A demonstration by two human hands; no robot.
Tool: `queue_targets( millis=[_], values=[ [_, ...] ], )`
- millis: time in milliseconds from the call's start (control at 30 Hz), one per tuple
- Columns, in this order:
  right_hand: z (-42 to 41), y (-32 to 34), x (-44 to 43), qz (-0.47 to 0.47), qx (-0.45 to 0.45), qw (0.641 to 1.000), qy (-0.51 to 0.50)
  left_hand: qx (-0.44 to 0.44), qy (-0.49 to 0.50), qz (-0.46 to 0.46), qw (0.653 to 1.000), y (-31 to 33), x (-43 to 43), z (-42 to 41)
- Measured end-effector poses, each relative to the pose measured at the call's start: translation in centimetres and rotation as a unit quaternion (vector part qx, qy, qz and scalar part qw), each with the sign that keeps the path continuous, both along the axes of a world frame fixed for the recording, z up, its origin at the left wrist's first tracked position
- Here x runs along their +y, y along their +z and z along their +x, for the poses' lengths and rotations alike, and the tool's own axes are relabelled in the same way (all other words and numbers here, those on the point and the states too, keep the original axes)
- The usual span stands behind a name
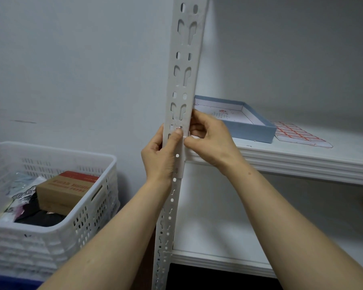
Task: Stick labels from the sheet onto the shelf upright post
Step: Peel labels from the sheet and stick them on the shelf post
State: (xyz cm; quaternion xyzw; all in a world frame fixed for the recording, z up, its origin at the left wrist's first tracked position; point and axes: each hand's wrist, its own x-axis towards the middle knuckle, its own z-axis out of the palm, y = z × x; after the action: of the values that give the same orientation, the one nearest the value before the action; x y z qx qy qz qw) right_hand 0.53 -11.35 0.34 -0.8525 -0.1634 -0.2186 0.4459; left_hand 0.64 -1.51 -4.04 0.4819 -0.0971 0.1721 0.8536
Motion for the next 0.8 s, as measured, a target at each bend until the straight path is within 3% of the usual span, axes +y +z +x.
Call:
queue_targets(
  millis=[433, 567, 800],
  values=[
    [0.11, -0.1, 0.1, 0.004, -0.001, 1.0, 0.0, 0.026, -0.036, -0.022, 0.999, 0.58, 0.37, -0.17],
    [0.28, -0.13, -0.06, -0.004, 0.0, 1.0, 0.002, 0.013, -0.02, 0.017, 1.0, 0.35, 0.2, -0.09],
    [0.47, -0.33, -0.01, -0.002, -0.002, 1.0, 0.0, 0.027, -0.007, 0.005, 1.0, 0.43, -0.05, -0.19]
  ],
)
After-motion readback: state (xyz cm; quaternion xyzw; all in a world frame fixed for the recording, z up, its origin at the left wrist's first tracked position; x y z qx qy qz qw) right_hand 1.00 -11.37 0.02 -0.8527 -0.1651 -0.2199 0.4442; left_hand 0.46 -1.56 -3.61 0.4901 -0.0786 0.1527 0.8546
